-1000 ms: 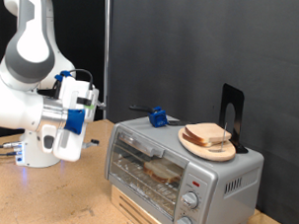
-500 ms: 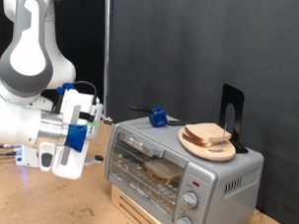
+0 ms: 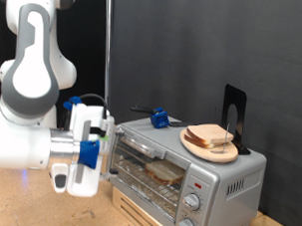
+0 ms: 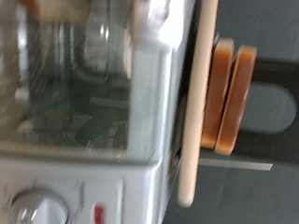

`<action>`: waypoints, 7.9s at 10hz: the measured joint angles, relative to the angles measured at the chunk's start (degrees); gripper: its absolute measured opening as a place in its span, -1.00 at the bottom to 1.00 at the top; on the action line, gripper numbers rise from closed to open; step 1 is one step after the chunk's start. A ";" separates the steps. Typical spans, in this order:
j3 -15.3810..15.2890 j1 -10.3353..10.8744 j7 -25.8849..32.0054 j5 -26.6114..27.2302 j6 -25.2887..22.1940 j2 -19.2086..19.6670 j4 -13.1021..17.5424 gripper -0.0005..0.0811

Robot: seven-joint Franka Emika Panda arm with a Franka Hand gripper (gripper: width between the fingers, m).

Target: Make a piece of toast with the oven

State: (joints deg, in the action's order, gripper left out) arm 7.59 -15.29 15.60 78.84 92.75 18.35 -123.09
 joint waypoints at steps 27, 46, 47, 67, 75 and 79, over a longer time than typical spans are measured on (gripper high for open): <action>-5.11 2.42 -6.16 7.58 -0.33 36.23 37.39 0.99; -5.61 6.29 -6.10 8.37 1.56 35.50 36.44 -0.18; -5.60 6.29 -5.56 8.38 1.69 35.44 36.37 -0.18; -4.97 3.75 -0.31 9.74 -0.22 32.56 33.45 0.92; -5.14 5.08 -12.52 8.42 -0.27 36.19 38.82 0.99; -5.14 5.06 -12.30 8.33 -0.37 36.19 38.92 0.99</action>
State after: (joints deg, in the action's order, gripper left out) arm 2.45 -10.23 3.30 87.17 92.37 54.54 -84.16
